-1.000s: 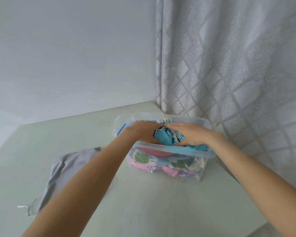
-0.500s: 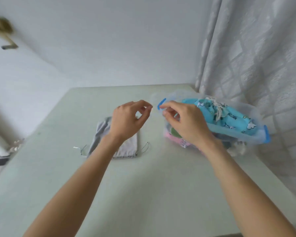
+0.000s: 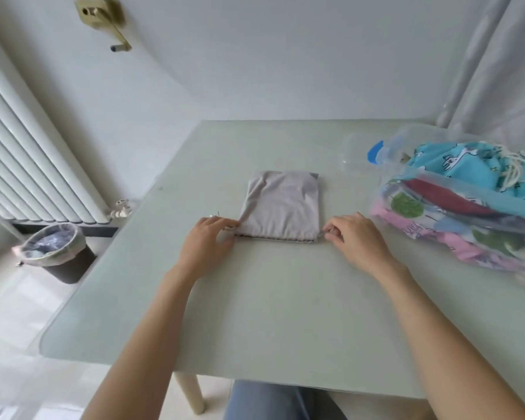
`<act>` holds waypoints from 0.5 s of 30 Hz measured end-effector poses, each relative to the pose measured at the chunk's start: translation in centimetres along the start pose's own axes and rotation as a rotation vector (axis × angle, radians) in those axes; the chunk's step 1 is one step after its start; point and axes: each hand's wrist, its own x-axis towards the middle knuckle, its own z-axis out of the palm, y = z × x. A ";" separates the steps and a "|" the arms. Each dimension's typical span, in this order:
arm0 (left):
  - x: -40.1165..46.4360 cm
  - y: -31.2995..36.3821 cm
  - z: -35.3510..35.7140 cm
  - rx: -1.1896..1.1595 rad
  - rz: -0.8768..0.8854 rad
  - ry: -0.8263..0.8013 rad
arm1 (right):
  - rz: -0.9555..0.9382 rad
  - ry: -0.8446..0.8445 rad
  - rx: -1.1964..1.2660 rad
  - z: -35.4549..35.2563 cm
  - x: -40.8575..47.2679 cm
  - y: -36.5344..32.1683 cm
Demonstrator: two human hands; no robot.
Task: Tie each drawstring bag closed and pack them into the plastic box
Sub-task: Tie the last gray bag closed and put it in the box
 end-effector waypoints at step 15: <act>0.1 1.0 -1.6 -1.077 -0.314 0.343 | 0.449 0.226 1.146 -0.1 0.9 -1.0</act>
